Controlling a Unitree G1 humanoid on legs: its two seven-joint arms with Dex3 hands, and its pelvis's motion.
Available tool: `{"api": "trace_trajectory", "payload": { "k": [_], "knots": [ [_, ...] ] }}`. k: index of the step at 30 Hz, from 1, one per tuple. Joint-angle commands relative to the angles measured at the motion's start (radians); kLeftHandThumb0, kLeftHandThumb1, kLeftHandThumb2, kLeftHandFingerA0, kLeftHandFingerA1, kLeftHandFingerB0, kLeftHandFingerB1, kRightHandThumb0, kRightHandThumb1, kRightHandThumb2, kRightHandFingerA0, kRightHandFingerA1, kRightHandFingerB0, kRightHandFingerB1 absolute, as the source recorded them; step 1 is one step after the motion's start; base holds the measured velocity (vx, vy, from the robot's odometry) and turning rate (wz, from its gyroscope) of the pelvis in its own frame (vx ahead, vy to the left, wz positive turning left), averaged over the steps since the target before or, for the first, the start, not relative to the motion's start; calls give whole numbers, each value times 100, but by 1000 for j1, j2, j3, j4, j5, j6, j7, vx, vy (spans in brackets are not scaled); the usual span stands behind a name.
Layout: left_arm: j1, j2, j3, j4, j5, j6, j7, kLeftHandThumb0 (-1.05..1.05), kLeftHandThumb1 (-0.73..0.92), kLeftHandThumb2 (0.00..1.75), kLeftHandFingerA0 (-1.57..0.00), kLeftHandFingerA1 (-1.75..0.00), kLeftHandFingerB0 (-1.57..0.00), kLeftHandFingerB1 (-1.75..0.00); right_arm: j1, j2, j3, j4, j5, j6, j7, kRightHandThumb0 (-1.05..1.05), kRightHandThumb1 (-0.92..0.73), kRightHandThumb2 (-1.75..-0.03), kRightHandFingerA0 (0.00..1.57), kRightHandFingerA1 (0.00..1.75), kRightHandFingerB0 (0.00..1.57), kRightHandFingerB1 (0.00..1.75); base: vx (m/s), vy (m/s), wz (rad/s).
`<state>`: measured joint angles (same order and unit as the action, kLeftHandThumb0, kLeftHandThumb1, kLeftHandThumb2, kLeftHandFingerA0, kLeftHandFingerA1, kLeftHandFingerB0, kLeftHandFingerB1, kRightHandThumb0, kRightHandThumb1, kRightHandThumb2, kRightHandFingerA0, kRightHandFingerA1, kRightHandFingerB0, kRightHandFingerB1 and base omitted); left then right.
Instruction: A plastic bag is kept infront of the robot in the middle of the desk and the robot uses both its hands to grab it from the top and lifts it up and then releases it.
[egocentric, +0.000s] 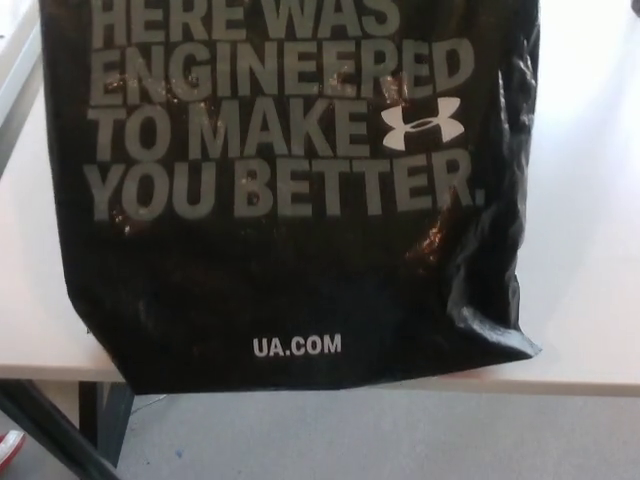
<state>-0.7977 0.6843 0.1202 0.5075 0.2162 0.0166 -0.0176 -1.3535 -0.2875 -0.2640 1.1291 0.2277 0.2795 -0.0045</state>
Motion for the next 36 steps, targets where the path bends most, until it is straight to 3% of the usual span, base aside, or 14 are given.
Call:
{"api": "trace_trajectory", "payload": {
  "k": [1,7,8,9,12,13,17,19,21,22,23,29,31,36],
  "knots": [
    [103,33,37,-118,-37,-26,-64,-69,52,89,0,-20,0,-22,24,-34,-1,3,-11,5,41,-65,-61,-58,25,41,30,33,0,0,0],
    [347,6,116,-393,-89,-44,-95,-83,59,90,0,-11,-8,-25,54,-68,12,3,-21,-29,110,-68,-65,-60,32,41,30,34,0,0,0],
    [445,-29,165,-460,-132,-148,-80,-83,64,95,0,-13,-11,-23,111,-69,62,-48,-74,-141,116,-73,-58,-94,32,55,26,46,0,0,0],
    [481,-46,189,-486,-156,-182,-81,-83,65,97,0,-13,-4,-24,146,-68,91,-87,-99,-185,121,-72,-74,-62,28,42,24,32,0,0,0],
    [591,-93,248,-582,-185,-260,-71,-71,84,67,-4,-23,-11,-23,276,-55,135,-290,-123,-253,113,-69,-74,-62,21,35,24,29,0,0,0],
    [726,-135,301,-702,-200,-330,-70,-78,74,108,0,-18,-7,-22,448,-43,153,-539,-128,-327,123,-36,-52,-107,2,51,0,48,0,0,0],
    [933,-244,348,-887,-256,-413,-73,-70,90,67,-4,-28,-8,-24,756,-35,177,-937,-157,-437,123,-73,-82,-66,6,29,10,27,0,0,0],
    [1024,-293,357,-949,-310,-449,-89,-72,71,102,-5,-31,-6,-30,904,-45,189,-1099,-203,-485,112,-74,-84,-68,3,25,11,31,0,0,0],
    [1154,-359,354,-997,-355,-543,-102,-62,92,71,-8,-27,-11,-21,1092,-34,187,-1266,-225,-553,117,-70,-82,-64,6,29,7,25,0,0,0],
    [1244,-410,344,-1024,-381,-611,-102,-69,70,103,0,-41,-10,-37,1223,-14,184,-1378,-240,-581,107,-72,-81,-64,8,29,8,23,0,0,0],
    [1310,-448,315,-1032,-390,-661,-98,-68,70,102,0,-41,-10,-37,1309,-5,169,-1435,-237,-608,115,-72,-64,-98,4,32,6,27,0,0,0],
    [1649,-539,225,-959,-467,-911,-165,-82,74,102,-5,-40,-4,-35,1718,46,150,-1543,-272,-852,136,-76,-70,-102,0,24,5,24,0,0,0],
    [1758,-566,226,-908,-474,-995,-174,-33,61,115,0,-49,0,-48,1857,52,154,-1525,-282,-929,147,-73,-73,-108,0,22,0,21,0,0,0],
    [1884,-621,148,-791,-508,-1113,-175,-33,61,115,0,-49,0,-48,2005,41,207,-1397,-258,-1108,179,-77,-73,-103,0,12,0,10,0,0,0]
  ]
}}
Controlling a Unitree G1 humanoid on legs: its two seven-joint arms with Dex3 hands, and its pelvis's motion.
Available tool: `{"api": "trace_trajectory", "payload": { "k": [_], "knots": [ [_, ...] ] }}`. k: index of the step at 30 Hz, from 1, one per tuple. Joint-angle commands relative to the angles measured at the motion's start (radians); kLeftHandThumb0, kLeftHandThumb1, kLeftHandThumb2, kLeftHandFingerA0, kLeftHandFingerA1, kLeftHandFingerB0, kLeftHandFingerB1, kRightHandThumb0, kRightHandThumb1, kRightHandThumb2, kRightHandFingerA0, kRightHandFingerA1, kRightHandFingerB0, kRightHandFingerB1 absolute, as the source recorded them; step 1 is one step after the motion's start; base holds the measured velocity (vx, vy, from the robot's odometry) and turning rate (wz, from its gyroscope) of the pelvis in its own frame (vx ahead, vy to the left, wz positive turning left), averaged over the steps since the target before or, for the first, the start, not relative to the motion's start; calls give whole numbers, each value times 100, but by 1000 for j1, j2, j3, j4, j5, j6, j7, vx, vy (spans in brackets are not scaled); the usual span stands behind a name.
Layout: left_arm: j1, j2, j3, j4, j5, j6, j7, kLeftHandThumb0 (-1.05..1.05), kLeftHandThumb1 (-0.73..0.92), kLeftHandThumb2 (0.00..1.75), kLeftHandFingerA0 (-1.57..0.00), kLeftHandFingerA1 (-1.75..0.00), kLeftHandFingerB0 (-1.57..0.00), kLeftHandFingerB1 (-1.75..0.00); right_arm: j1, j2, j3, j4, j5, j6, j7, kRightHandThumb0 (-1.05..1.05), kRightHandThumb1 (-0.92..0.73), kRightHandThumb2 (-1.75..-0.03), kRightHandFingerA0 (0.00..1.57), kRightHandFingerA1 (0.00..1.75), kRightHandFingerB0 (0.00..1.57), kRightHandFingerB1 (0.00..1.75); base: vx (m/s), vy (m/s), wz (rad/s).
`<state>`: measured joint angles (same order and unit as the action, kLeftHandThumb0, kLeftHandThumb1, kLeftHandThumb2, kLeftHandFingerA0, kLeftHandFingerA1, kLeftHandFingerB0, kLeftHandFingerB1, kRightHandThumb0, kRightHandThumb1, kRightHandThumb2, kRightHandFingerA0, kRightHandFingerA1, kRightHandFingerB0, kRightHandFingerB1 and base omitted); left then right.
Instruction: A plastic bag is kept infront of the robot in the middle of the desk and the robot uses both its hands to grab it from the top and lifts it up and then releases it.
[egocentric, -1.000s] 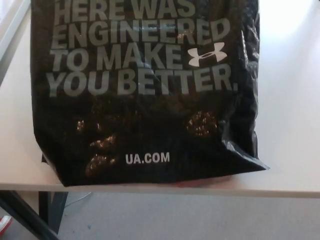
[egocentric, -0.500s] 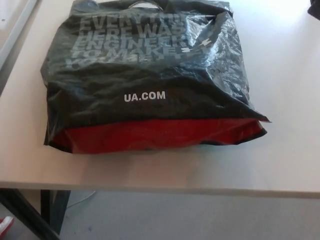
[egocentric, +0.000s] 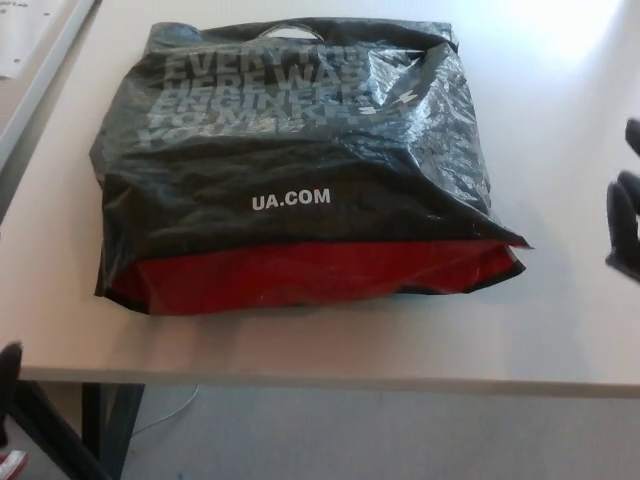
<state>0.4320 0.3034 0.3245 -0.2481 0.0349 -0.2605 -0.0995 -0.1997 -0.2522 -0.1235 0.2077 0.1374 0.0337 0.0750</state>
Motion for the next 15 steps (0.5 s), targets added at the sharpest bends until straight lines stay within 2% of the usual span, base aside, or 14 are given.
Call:
{"api": "trace_trajectory", "payload": {
  "k": [1,3,5,6,7,8,9,10,13,14,15],
  "knots": [
    [665,-240,-58,-29,-337,-837,-102,-32,61,115,0,-49,0,-48,870,8,81,-462,-170,-885,97,-79,-72,-101,0,10,0,8,0,0,0],
    [698,-252,-94,5,-342,-866,-102,-32,62,115,0,-49,0,-48,915,-14,88,-412,-179,-951,112,-74,-65,-95,0,12,0,10,0,0,0],
    [718,-257,-123,36,-348,-875,-111,-32,62,115,0,-49,0,-48,970,-30,73,-411,-232,-959,94,-76,-65,-94,0,10,0,8,0,0,0],
    [730,-265,-132,64,-344,-879,-114,-66,76,97,-8,-41,-7,-37,1017,-25,52,-417,-306,-957,53,-78,-64,-95,0,13,0,9,0,0,0],
    [725,-271,-140,89,-342,-892,-113,-32,64,116,0,-49,0,-48,1040,-22,46,-411,-335,-964,35,-79,-63,-94,0,15,0,10,0,0,0],
    [724,-272,-142,98,-345,-899,-114,-32,64,116,0,-49,0,-48,1051,-20,46,-411,-347,-969,27,-79,-63,-94,0,15,0,10,0,0,0],
    [701,-281,-137,138,-336,-898,-114,-32,63,115,0,-49,0,-48,1092,-24,41,-404,-372,-970,17,-77,-60,-93,0,20,0,18,0,0,0],
    [691,-287,-131,156,-326,-898,-111,-31,65,116,0,-49,0,-48,1119,-28,37,-395,-388,-981,13,-72,-52,-88,0,22,0,18,0,0,0],
    [708,-291,-137,134,-350,-870,-122,-31,64,116,-1,-49,0,-47,1104,-19,37,-327,-405,-1037,-10,-73,-53,-88,0,21,0,15,0,0,0],
    [713,-294,-135,129,-346,-867,-116,-59,92,68,-18,-33,-16,-28,1095,-16,39,-311,-413,-1046,-19,-77,-55,-88,0,20,0,11,0,0,0],
    [713,-296,-134,130,-345,-867,-115,-59,91,68,-18,-33,-17,-28,1091,-15,41,-303,-420,-1049,-25,-78,-58,-90,0,20,0,11,0,0,0]
  ]
}}
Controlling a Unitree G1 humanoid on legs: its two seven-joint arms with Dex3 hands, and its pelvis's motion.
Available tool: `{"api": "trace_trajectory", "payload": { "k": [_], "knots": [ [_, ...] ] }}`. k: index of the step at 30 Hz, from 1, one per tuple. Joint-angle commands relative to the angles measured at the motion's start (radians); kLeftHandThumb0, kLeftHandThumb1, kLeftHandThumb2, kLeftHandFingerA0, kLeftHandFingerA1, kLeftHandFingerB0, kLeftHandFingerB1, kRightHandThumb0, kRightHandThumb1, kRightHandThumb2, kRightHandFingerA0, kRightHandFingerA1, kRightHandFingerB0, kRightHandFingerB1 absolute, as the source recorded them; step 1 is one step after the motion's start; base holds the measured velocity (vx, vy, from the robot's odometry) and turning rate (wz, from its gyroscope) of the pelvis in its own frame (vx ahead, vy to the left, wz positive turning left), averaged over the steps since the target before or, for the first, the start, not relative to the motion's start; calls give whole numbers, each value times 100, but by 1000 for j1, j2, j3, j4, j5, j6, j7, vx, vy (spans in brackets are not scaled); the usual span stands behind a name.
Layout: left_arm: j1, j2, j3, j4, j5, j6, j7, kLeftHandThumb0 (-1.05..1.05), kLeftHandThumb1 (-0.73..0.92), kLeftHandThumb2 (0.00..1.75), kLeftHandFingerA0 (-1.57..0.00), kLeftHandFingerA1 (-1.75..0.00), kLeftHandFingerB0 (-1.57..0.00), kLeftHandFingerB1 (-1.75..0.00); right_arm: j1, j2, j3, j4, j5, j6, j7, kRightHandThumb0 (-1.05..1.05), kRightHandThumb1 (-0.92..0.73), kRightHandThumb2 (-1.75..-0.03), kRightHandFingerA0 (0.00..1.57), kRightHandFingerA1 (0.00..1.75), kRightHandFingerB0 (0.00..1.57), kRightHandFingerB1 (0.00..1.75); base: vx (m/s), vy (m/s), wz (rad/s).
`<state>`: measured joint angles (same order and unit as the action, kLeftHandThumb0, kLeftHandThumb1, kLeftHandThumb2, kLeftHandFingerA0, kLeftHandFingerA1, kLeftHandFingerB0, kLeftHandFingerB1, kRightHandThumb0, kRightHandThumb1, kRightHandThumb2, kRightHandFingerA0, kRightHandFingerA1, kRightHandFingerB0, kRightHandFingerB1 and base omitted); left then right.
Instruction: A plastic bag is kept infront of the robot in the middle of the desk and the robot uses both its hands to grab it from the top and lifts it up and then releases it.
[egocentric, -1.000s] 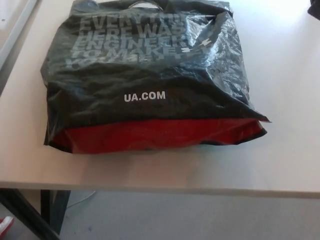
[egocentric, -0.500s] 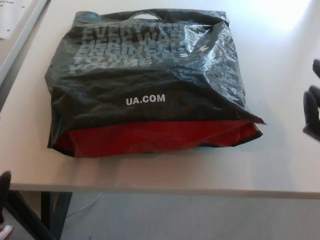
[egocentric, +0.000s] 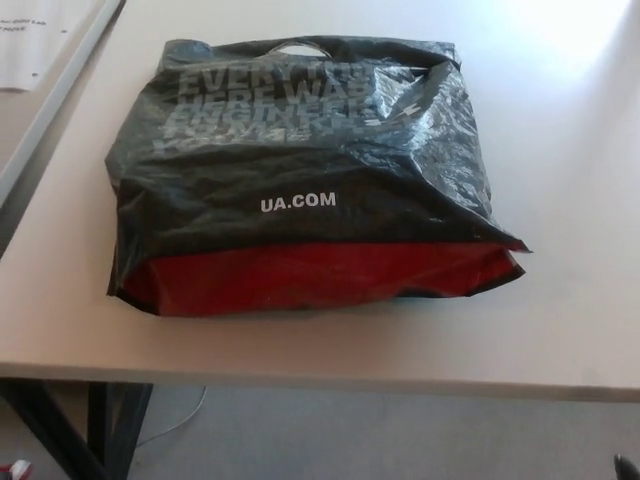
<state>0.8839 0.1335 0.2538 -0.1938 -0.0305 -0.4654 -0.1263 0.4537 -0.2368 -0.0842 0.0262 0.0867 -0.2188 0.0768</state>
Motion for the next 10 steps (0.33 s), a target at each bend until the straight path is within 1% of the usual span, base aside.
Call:
{"api": "trace_trajectory", "payload": {
  "k": [1,3,6,7,8,9,10],
  "knots": [
    [260,-128,-65,80,-284,-665,-91,-59,91,68,-18,-33,-17,-28,437,-30,2,-118,-376,-799,-31,-78,-58,-90,0,20,0,11,0,0,0],
    [262,-126,-63,104,-277,-683,-92,-62,91,67,-20,-32,-17,-27,447,-25,4,-108,-377,-809,-34,-77,-58,-91,0,21,0,15,0,0,0],
    [276,-119,-81,118,-297,-696,-108,-63,91,67,-19,-31,-17,-27,496,-24,0,-152,-376,-804,-24,-75,-57,-91,0,21,0,15,0,0,0],
    [278,-117,-83,124,-299,-701,-109,-62,91,67,-19,-32,-16,-27,511,-27,2,-159,-370,-804,-17,-78,-59,-92,0,17,0,9,0,0,0],
    [280,-115,-87,134,-306,-706,-115,-31,64,115,-1,-49,0,-47,525,-34,3,-146,-357,-820,-6,-77,-60,-94,0,18,0,10,0,0,0],
    [281,-114,-91,143,-311,-709,-119,-31,64,115,-1,-49,0,-47,532,-39,1,-130,-349,-839,1,-77,-60,-94,0,18,0,10,0,0,0],
    [282,-113,-89,151,-310,-716,-118,-57,91,68,-19,-32,-16,-27,534,-40,0,-119,-351,-847,-1,-67,-61,-83,0,16,0,5,0,0,0]
  ]
}}
